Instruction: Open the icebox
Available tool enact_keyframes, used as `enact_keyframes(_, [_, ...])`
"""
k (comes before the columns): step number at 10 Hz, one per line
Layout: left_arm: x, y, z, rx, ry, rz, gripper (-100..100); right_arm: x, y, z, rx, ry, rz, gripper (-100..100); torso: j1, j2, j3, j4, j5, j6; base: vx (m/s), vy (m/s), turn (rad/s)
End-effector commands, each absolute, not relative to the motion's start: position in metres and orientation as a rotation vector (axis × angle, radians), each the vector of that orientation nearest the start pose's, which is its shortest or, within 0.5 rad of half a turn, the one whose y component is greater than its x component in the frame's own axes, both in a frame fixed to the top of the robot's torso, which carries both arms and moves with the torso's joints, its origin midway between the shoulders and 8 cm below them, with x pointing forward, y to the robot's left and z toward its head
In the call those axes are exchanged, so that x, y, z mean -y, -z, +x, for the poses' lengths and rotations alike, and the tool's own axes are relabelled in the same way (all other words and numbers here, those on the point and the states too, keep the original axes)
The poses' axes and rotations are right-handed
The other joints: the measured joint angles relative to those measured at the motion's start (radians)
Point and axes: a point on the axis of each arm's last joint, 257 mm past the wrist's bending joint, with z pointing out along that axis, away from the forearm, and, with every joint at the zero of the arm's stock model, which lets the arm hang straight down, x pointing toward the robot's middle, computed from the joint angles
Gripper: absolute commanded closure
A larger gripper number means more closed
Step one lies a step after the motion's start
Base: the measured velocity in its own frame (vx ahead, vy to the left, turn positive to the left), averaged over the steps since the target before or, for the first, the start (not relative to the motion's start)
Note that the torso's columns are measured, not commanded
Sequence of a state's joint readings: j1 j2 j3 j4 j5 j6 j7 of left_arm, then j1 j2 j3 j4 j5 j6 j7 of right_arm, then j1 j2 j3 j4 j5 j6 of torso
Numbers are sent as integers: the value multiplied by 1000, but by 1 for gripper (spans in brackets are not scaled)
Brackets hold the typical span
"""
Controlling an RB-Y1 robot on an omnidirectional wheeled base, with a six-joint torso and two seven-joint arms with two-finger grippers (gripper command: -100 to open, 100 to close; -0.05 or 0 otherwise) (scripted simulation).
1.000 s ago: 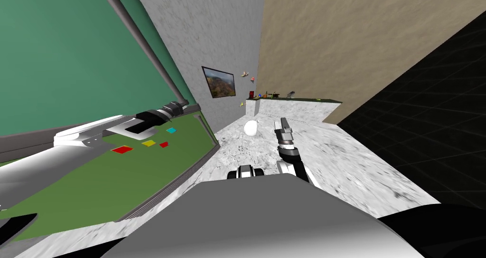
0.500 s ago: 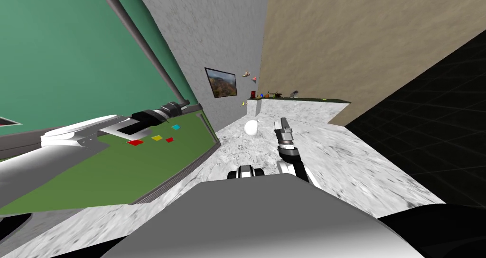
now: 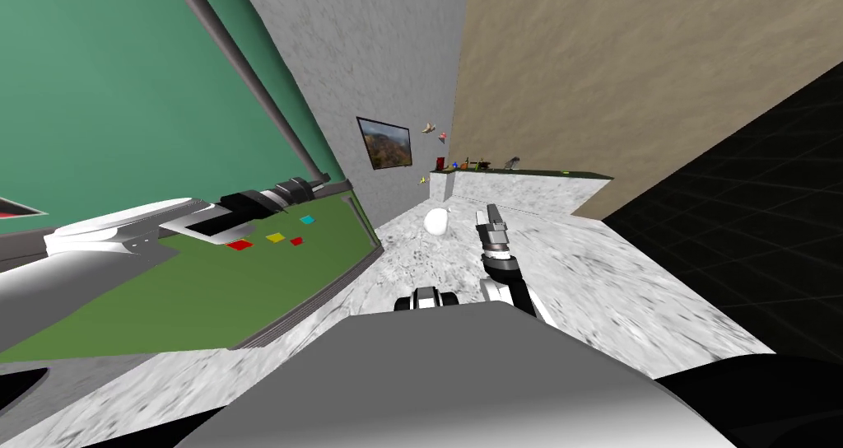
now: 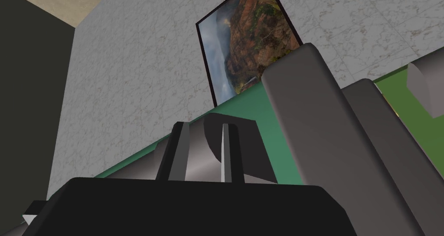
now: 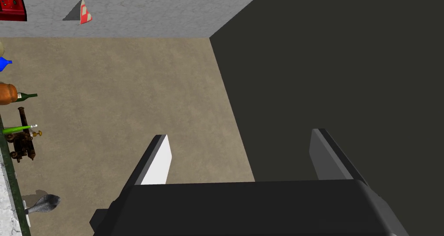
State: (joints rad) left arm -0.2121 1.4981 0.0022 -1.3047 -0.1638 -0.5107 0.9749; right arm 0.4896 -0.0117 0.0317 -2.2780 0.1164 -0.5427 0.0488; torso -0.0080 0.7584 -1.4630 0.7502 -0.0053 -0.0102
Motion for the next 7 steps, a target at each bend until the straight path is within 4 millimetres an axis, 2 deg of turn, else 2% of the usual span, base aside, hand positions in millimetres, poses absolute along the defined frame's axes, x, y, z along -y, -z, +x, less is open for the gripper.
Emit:
enact_keyframes(1, [-506,-146,533,-1477,963,-404,100,250,-33,341,-667,-1233,519,0,2,0,1,0,1,2,-82,-142,34])
enact_keyframes(2, [-514,-144,530,-1480,963,-410,100,250,-33,341,-667,-1233,519,0,6,-7,-4,-1,-1,7,-36,-54,-31])
enact_keyframes(5, [-498,-141,524,-1516,1010,-357,100,250,-33,341,-667,-1232,519,0,7,-13,-9,-2,-1,6,12,12,0])
enact_keyframes(7, [-520,-132,519,-1569,993,-403,100,250,-33,341,-667,-1232,519,0,-3,-6,-4,-5,0,6,-106,-173,229])
